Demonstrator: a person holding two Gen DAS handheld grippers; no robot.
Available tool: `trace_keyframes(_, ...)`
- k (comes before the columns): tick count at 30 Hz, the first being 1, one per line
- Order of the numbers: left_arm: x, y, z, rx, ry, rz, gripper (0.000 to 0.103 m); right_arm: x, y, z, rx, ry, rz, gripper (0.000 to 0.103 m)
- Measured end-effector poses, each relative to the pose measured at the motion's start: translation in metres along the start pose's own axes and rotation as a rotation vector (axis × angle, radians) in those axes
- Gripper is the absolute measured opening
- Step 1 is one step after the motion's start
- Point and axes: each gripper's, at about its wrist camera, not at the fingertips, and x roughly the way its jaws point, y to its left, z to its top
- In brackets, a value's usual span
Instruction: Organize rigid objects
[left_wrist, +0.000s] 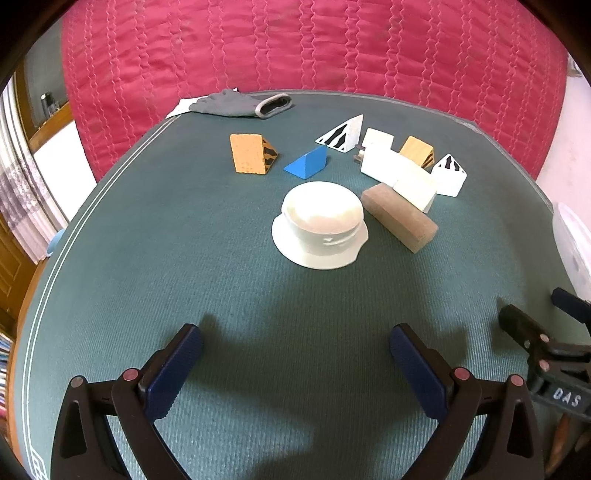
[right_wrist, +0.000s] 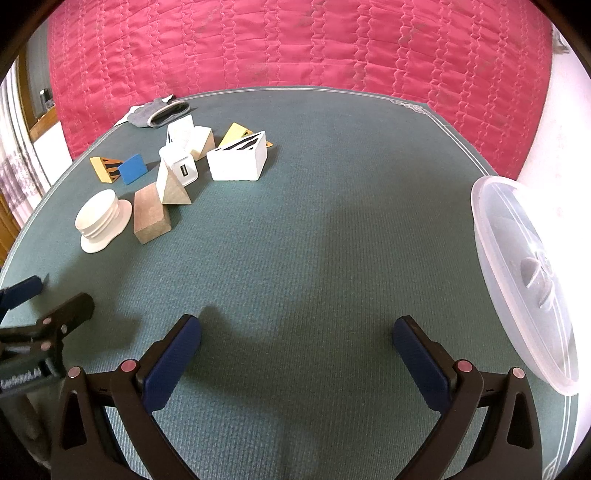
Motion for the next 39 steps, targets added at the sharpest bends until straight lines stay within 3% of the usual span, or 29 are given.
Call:
trace_keyframes(6, 0.002, 0.0, 0.004, 0.004, 0.017, -0.006, 0.103, -0.001, 0.002, -0.003, -0.058, -0.007, 0.079, 0.103)
trace_keyframes(20, 0.015, 0.001, 0.039, -0.021, 0.017, 0.001, 0.099, -0.006, -0.004, 0.0, -0.045, -0.035, 0.26, 0.103)
trace_keyframes(26, 0.018, -0.004, 0.055, -0.002, -0.007, -0.011, 0.088, -0.009, 0.002, -0.001, -0.075, -0.025, 0.311, 0.101)
trace_keyframes(33, 0.026, -0.003, 0.059, -0.001, -0.023, -0.058, 0.063, -0.013, 0.005, 0.002, -0.097, 0.003, 0.349, 0.089)
trace_keyframes(37, 0.024, -0.002, 0.059, -0.001, -0.032, -0.082, 0.063, -0.012, 0.012, 0.009, -0.123, 0.004, 0.348, 0.083)
trace_keyframes(39, 0.019, -0.001, 0.059, -0.005, -0.041, -0.095, 0.055, -0.009, 0.017, 0.014, -0.135, 0.001, 0.353, 0.081)
